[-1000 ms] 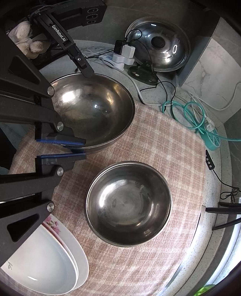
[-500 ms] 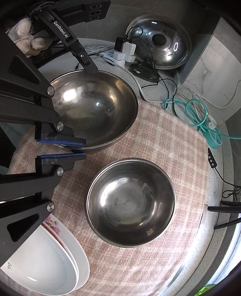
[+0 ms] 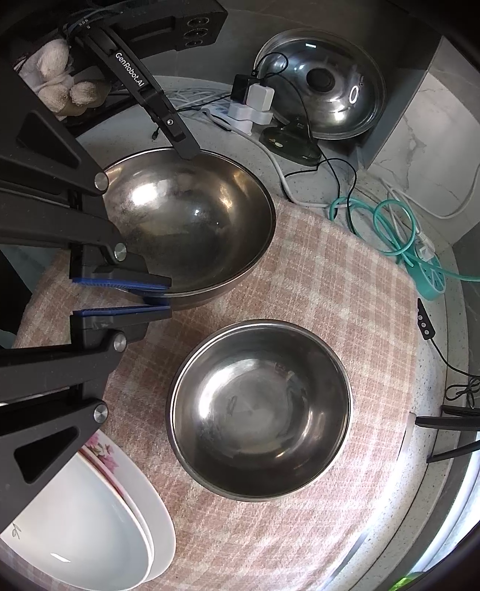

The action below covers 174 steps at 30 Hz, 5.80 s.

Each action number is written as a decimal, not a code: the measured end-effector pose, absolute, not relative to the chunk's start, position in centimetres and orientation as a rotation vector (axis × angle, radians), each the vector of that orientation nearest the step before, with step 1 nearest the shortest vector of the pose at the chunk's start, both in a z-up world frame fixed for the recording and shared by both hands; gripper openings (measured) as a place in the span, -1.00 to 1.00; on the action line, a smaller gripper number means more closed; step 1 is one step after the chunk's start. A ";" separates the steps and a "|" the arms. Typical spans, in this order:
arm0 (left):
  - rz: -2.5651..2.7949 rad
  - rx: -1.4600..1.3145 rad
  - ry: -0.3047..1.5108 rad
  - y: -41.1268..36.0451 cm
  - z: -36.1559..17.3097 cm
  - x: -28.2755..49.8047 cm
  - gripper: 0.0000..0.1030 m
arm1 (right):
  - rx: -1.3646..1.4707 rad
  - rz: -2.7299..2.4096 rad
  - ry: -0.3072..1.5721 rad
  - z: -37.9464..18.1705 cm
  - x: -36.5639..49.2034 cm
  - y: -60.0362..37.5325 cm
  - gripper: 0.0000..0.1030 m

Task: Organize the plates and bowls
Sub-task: 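Carry the large steel bowl toward the smaller steel bowl with both grippers, then lower the steel bowl onto the cloth and open both grippers, then move both open grippers to the rim of the red-bottomed steel bowl, then close both grippers on the red-bottomed steel bowl's rim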

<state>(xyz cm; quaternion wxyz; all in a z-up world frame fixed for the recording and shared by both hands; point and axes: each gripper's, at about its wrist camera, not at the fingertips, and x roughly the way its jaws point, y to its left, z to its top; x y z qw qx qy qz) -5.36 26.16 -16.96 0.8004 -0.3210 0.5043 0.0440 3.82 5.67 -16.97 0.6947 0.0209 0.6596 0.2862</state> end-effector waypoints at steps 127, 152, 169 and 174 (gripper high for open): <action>-0.095 -0.421 1.183 14.2 -14.8 6.9 -0.54 | 0.171 0.578 1.308 -13.9 11.2 -6.1 -0.42; -0.102 -0.361 1.282 14.1 -17.7 8.5 -0.79 | 0.199 0.557 1.399 -17.2 12.6 -4.0 -0.62; -0.102 -0.348 1.286 13.8 -18.2 8.3 -0.88 | 0.209 0.540 1.423 -18.2 12.7 -3.9 -0.82; -0.097 -0.345 1.281 13.5 -18.2 8.4 -0.89 | 0.203 0.528 1.425 -18.4 12.7 -4.0 -0.87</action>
